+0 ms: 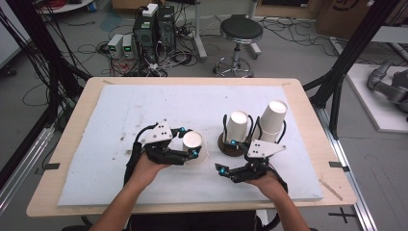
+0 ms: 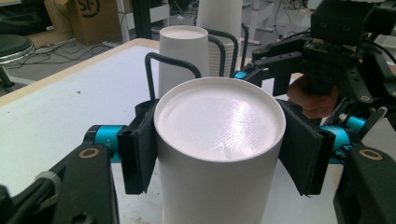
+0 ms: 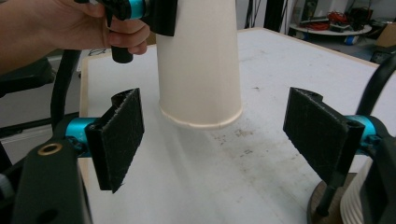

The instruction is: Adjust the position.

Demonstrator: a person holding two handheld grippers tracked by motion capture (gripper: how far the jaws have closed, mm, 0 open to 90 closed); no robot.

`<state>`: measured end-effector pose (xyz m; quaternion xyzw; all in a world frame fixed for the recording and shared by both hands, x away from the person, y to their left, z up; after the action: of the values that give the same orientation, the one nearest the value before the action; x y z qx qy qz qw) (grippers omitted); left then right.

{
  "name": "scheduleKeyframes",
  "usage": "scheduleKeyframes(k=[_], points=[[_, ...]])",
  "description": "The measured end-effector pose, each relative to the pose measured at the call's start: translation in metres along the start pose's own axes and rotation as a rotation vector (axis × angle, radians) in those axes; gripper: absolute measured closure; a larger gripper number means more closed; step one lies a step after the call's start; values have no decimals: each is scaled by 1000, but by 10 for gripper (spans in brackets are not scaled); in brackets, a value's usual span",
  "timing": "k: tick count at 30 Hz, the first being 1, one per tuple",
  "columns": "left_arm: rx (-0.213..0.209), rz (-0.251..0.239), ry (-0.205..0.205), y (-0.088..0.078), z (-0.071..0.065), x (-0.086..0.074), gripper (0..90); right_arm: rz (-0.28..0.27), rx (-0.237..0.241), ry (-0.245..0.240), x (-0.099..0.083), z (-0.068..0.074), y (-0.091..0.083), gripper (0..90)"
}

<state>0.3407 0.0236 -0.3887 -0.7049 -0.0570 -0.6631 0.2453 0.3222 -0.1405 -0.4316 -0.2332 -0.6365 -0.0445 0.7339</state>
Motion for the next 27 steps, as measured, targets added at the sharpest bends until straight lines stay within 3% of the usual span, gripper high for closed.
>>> scheduleKeyframes(k=[13, 21, 27], points=[[-10, -7, -1, 4, -6, -4, 352, 16, 59, 14, 2, 1, 20, 208], [-25, -22, 7, 9, -10, 4, 353, 12, 59, 16, 3, 0, 24, 208], [-61, -44, 13, 13, -18, 13, 354, 11, 81, 23, 2, 4, 26, 208]])
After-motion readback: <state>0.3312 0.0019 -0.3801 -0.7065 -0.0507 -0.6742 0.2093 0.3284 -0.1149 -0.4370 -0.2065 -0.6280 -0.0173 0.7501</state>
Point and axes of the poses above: each handheld gripper's, and its own axes: y roughly forward along the jaws, x roughly out of its top, z roughly to its left, the point moved 8 cm from there along y, roughly forward along the jaws, and after that the axes turned 2 degrees about y, right-handed, at the moved point
